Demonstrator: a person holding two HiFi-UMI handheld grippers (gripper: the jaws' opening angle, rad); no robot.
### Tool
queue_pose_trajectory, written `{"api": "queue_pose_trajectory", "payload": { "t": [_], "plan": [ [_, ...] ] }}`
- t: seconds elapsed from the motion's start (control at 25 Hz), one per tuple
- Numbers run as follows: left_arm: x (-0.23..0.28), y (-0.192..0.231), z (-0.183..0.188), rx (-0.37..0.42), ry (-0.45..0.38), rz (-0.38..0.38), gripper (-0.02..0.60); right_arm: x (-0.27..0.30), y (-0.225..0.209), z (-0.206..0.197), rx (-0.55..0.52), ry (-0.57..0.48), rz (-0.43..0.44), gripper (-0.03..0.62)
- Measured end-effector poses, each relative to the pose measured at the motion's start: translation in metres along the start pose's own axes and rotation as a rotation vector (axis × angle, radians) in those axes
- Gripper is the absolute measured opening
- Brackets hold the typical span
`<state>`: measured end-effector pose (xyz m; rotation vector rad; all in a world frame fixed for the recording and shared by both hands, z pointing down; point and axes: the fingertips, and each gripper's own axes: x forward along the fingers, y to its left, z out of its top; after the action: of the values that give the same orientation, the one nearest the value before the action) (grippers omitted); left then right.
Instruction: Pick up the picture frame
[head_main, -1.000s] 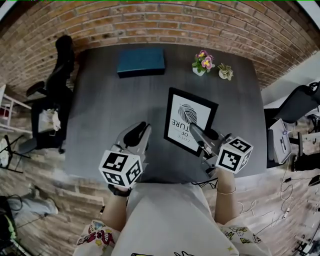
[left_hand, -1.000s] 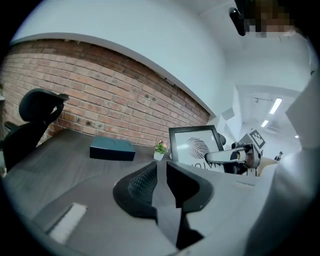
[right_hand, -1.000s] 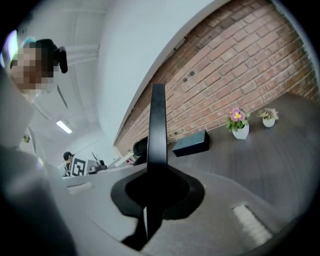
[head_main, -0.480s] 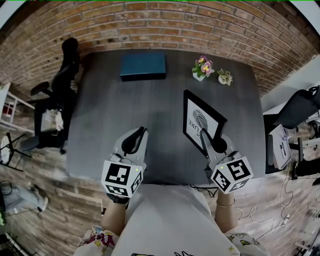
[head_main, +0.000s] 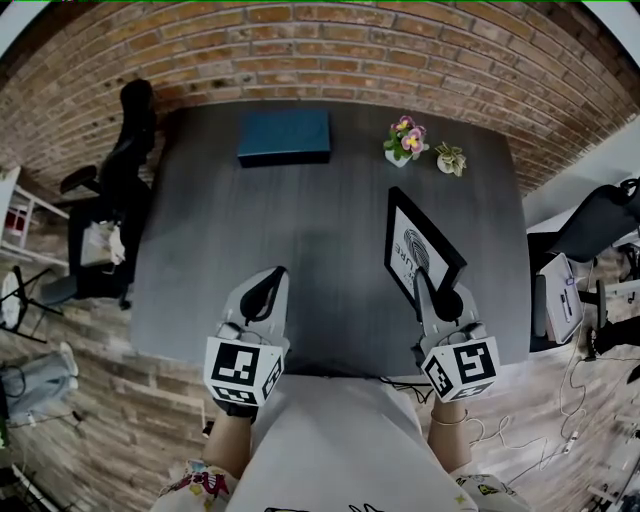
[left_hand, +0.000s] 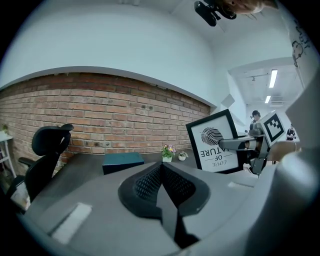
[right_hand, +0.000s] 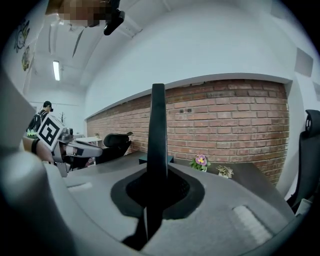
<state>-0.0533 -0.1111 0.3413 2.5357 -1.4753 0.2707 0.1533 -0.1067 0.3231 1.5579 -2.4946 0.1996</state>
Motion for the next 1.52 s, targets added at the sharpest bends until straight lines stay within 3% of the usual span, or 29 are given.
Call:
{"api": "queue_pose_trajectory", "payload": {
  "t": [1.52],
  "plan": [
    [0.018,0.018,-0.009,-0.021,0.027,-0.028,0.012,0.017,-0.002,-0.012,0.034,0.044,-0.023,0.012]
  ]
}}
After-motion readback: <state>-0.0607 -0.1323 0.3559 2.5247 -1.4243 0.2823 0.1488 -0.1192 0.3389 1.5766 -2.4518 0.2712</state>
